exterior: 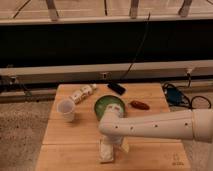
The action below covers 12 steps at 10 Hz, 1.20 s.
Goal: Wipe the white sponge on the table
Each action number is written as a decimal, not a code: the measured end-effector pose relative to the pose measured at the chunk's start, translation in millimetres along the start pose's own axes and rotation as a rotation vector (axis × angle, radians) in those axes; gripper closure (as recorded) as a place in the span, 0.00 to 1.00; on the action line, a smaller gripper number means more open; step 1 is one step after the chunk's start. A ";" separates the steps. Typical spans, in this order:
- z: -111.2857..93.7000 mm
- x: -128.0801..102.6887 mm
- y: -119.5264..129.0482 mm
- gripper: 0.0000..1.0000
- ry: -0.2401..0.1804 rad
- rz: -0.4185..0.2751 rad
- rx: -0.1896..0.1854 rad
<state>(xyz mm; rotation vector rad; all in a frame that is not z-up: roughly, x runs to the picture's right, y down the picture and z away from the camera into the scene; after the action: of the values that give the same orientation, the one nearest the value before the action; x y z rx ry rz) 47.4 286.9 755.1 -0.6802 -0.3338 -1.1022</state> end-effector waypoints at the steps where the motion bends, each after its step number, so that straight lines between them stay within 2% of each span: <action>1: 1.1 0.0 -0.5 0.20 -0.003 -0.004 0.002; 12: 12.1 4.2 -4.7 0.20 -0.029 -0.032 0.013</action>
<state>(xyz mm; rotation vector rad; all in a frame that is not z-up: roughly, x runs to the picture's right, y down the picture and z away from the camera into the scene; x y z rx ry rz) 45.9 290.5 768.2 -0.6818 -0.3779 -1.1203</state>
